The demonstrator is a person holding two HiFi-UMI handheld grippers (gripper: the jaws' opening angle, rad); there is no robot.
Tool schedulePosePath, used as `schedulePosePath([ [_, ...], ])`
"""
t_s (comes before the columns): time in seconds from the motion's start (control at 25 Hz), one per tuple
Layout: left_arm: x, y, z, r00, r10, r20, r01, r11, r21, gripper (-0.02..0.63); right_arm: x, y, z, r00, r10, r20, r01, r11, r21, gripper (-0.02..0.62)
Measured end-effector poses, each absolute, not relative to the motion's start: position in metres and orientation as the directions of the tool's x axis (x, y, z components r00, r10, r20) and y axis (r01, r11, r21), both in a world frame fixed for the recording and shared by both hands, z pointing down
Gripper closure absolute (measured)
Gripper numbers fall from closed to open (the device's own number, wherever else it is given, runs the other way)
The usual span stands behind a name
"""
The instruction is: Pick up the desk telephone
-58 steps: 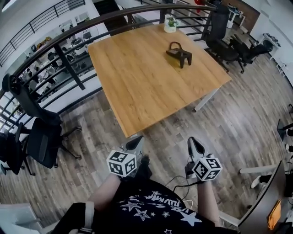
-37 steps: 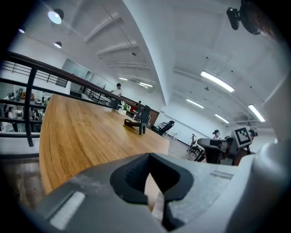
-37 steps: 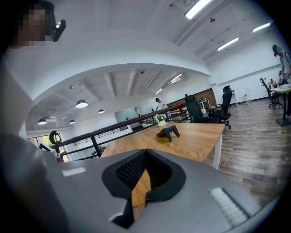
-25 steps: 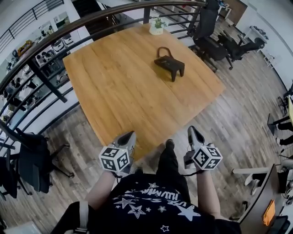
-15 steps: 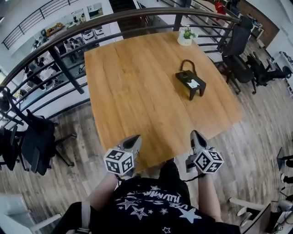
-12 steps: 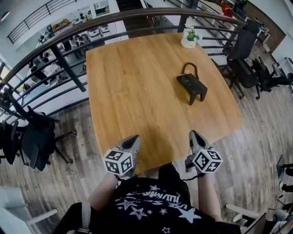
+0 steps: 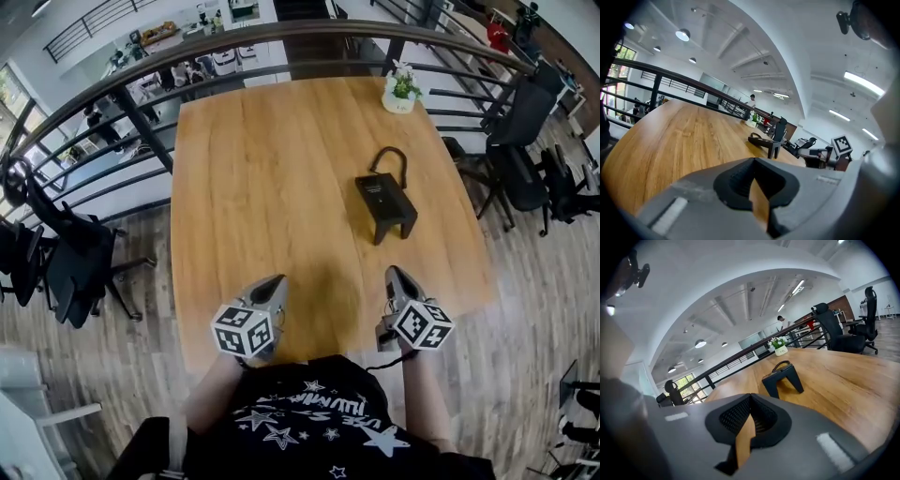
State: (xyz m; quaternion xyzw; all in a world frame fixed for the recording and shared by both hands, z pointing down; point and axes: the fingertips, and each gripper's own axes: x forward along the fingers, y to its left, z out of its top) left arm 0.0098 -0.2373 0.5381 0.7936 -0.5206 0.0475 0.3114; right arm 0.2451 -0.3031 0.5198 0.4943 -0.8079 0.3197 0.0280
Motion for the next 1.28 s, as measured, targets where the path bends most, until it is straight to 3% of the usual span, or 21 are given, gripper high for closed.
schedulePosePath([
  [0.32,0.030,-0.286,0.545,0.358,-0.851,0.383,-0.888,-0.184,0.421,0.604,0.283,-0.364,0.543,-0.549,-0.746,0.377,-0.770,0.277,-0.575,0.584],
  [0.36,0.029,-0.291,0.545,0.343,-0.858,0.382,-0.893,-0.172,0.415,0.604,0.283,-0.372,0.544,-0.562,-0.740,0.368,-0.751,0.271,-0.602,0.543],
  [0.6,0.022,-0.303,0.548,0.264,-0.874,0.408,-0.912,-0.088,0.402,0.604,0.269,-0.407,0.544,-0.628,-0.717,0.304,-0.623,0.229,-0.748,0.459],
  [0.96,0.017,-0.324,0.551,0.211,-0.876,0.434,-0.923,-0.032,0.384,0.604,0.257,-0.445,0.573,-0.610,-0.732,0.305,-0.486,0.041,-0.873,0.331],
  [1.28,0.018,-0.327,0.561,0.199,-0.866,0.459,-0.919,-0.002,0.394,0.604,0.251,-0.465,0.583,-0.565,-0.756,0.332,-0.452,-0.054,-0.891,0.291],
])
